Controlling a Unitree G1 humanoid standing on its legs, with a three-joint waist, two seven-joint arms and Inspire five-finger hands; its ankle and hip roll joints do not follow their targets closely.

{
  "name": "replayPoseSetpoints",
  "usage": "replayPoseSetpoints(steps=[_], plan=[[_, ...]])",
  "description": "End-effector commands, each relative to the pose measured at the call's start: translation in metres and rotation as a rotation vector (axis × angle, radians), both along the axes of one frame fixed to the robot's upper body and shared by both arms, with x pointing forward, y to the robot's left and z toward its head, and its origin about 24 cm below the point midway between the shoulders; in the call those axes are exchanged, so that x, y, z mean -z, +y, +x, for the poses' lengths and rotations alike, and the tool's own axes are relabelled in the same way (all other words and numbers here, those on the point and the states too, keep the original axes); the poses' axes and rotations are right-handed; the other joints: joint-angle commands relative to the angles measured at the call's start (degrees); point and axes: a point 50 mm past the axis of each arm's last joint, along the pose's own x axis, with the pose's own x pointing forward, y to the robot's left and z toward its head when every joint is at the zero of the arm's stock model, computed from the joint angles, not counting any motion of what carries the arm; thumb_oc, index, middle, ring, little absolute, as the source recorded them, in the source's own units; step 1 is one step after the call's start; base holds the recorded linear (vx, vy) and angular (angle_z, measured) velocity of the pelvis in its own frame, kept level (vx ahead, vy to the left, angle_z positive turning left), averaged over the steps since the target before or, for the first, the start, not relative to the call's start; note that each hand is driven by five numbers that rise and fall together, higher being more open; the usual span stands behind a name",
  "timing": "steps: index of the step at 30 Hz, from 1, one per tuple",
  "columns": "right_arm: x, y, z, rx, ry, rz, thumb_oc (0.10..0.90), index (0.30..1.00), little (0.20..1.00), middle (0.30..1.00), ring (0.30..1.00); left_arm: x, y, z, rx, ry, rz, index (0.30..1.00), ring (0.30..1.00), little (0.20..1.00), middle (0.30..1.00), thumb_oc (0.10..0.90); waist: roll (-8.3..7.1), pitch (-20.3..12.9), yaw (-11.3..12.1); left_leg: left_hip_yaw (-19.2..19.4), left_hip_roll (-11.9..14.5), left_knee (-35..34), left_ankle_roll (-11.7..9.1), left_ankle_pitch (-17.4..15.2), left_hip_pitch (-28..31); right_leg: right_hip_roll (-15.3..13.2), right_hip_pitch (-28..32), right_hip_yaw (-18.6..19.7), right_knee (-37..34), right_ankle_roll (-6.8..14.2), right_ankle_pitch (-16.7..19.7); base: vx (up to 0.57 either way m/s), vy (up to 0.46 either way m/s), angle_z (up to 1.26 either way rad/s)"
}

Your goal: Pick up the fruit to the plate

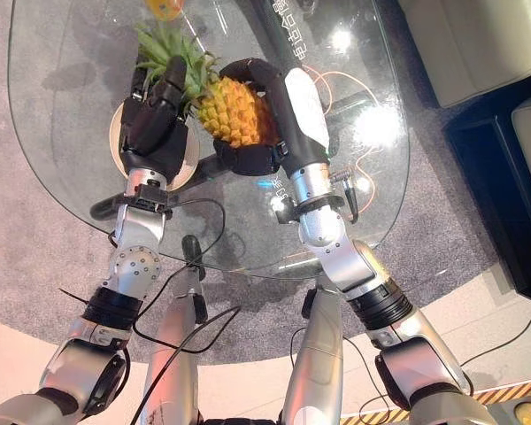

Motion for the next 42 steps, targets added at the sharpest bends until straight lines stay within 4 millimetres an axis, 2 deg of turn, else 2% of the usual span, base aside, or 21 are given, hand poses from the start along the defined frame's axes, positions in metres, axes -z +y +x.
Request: replayPoseSetpoints(steps=[1,4,5,6,7,8,26,40,41,42], plan=[[-0.0684,0.0321,-0.0521,-0.264,-0.403,0.030,0.100,0.300,0.200,0.300,0.300,-0.0742,-0.0027,-0.0330,0.019,-0.371,-0.067,0.900,0.900,0.900,0.900,0.800,-0.90,-1.11,0.51,-3.13,-2.84,2.91,1.79,-1.75,-1.93,-0.09,2.79,-6.43,-2.37,-1.68,1.42,0.00,0.000,0.00],[-0.0689,0.0331,-0.0533,-0.274,-0.408,0.023,0.100,0.300,0.200,0.300,0.300,-0.0756,-0.0025,-0.0341,0.020,-0.384,-0.076,0.900,0.900,0.900,0.900,0.800,-0.95,-1.11,0.52,-3.23,-2.84,2.95,1.79,-1.72,-2.03,-0.06,2.64,-6.44,-2.23,-1.64,1.44,0.00,0.000,0.00],[-0.0690,0.0334,-0.0538,-0.278,-0.411,0.021,0.100,0.300,0.200,0.300,0.300,-0.0765,-0.0028,-0.0351,0.021,-0.397,-0.076,0.865,0.865,0.859,0.865,0.759,-1.00,-1.11,0.51,-3.22,-2.84,2.95,1.79,-1.72,-2.07,-0.06,2.62,-6.47,-2.24,-1.63,1.43,0.00,0.000,0.00],[-0.0689,0.0334,-0.0540,-0.280,-0.412,0.020,0.100,0.300,0.200,0.300,0.300,-0.0770,-0.0029,-0.0356,0.024,-0.405,-0.077,0.561,0.561,0.505,0.561,0.405,-1.02,-1.11,0.51,-3.22,-2.83,2.95,1.77,-1.72,-2.09,-0.08,2.64,-6.50,-2.29,-1.63,1.44,0.00,0.000,0.00],[-0.0684,0.0332,-0.0540,-0.280,-0.412,0.020,0.100,0.300,0.200,0.300,0.300,-0.0779,-0.0026,-0.0366,0.025,-0.420,-0.078,0.561,0.561,0.505,0.561,0.405,-1.03,-1.11,0.50,-3.27,-2.83,3.00,1.75,-1.73,-2.15,-0.08,2.55,-6.48,-2.22,-1.61,1.46,0.00,0.000,0.00],[-0.0686,0.0333,-0.0541,-0.282,-0.414,0.019,0.100,0.300,0.200,0.300,0.300,-0.0789,-0.0023,-0.0377,0.020,-0.434,-0.076,0.300,0.300,0.200,0.300,0.100,-1.03,-1.11,0.51,-3.28,-2.86,2.96,1.75,-1.74,-2.14,-0.06,2.57,-6.48,-2.24,-1.61,1.45,0.00,0.000,0.00],[-0.0713,0.0354,-0.0599,-0.329,-0.449,-0.012,0.100,0.300,0.200,0.300,0.300,-0.0783,-0.0046,-0.0340,0.030,-0.446,-0.004,0.300,0.300,0.200,0.300,0.100,-1.08,-1.11,0.30,-3.34,-2.65,3.22,1.63,-1.78,-2.39,0.15,2.30,-6.18,-1.89,-1.60,1.26,0.00,0.000,0.00],[-0.0728,0.0311,-0.0588,-0.299,-0.472,0.032,0.105,0.305,0.205,0.305,0.305,-0.0790,-0.0015,-0.0347,-0.005,-0.466,-0.021,0.300,0.300,0.200,0.300,0.100,-0.98,-1.11,0.07,-3.29,-2.71,3.16,1.68,-1.80,-2.51,0.26,1.93,-5.96,-1.89,-1.58,1.34,0.00,0.000,0.00],[-0.0732,0.0307,-0.0592,-0.296,-0.474,0.040,0.251,0.429,0.351,0.429,0.429,-0.0797,-0.0007,-0.0353,-0.009,-0.470,-0.021,0.300,0.300,0.200,0.300,0.100,-0.96,-1.11,0.08,-3.26,-2.67,3.13,1.66,-1.79,-2.54,0.25,1.93,-5.95,-1.96,-1.58,1.35,0.00,0.000,0.00],[-0.0733,0.0307,-0.0592,-0.296,-0.474,0.040,0.525,0.665,0.625,0.665,0.665,-0.0797,-0.0007,-0.0353,-0.010,-0.471,-0.021,0.300,0.300,0.200,0.300,0.100,-0.96,-1.11,0.08,-3.26,-2.67,3.13,1.66,-1.79,-2.54,0.25,1.93,-5.95,-1.96,-1.58,1.35,0.00,0.000,0.00]])
